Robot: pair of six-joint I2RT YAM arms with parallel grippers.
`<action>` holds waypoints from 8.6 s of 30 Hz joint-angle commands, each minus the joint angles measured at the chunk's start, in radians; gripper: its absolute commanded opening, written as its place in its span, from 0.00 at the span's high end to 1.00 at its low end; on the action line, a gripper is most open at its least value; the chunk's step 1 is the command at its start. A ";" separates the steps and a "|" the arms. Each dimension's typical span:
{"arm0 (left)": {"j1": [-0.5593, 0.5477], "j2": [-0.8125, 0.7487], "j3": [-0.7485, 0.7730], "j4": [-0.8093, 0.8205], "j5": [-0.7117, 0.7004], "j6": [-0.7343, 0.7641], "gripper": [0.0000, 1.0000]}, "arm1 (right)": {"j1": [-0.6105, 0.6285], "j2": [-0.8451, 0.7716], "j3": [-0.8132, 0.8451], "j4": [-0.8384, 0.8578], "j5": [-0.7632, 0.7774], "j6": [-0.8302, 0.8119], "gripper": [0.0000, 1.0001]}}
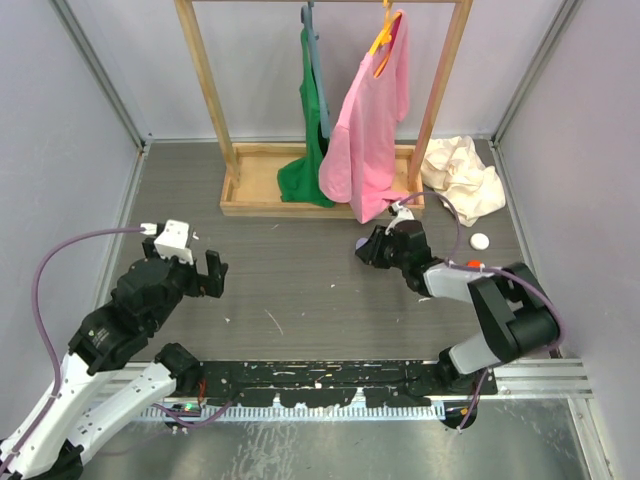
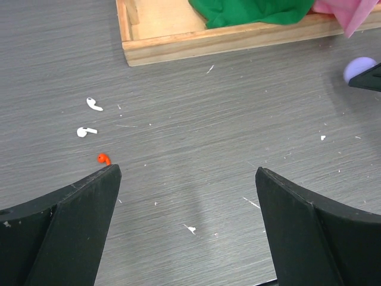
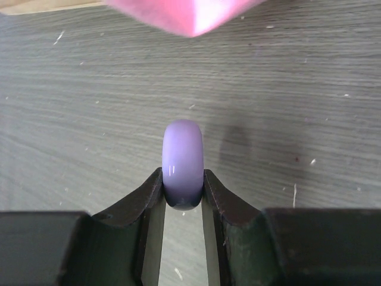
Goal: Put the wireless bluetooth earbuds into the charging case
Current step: Place the charging case at the center of the board, then pick up the charging case at the center of the board.
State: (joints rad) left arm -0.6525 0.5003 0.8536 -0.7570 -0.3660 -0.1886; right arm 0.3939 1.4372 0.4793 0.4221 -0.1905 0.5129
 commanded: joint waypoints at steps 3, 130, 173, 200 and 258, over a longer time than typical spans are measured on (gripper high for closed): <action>0.005 -0.060 -0.008 0.058 -0.031 0.015 0.02 | -0.052 0.121 0.106 0.018 -0.027 0.052 0.83; -0.038 -0.099 -0.010 0.005 0.132 -0.166 0.02 | -0.025 -0.162 0.397 -0.829 0.333 -0.344 0.47; 0.068 0.421 -0.167 0.588 0.804 -0.591 0.22 | 0.439 -0.154 0.512 -0.698 -0.326 -1.340 0.48; 0.070 0.482 -0.226 0.734 0.869 -0.687 0.55 | 0.519 -0.072 0.605 -0.749 -0.348 -1.445 0.46; 0.116 0.094 -0.365 1.048 0.552 -0.653 0.90 | 0.482 -0.266 0.004 0.694 0.007 -0.107 0.28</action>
State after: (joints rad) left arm -0.5407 0.5831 0.4980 0.1173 0.1719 -0.8116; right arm 0.8772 1.1362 0.5026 0.7952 -0.2340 0.2081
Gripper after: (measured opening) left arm 0.244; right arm 0.726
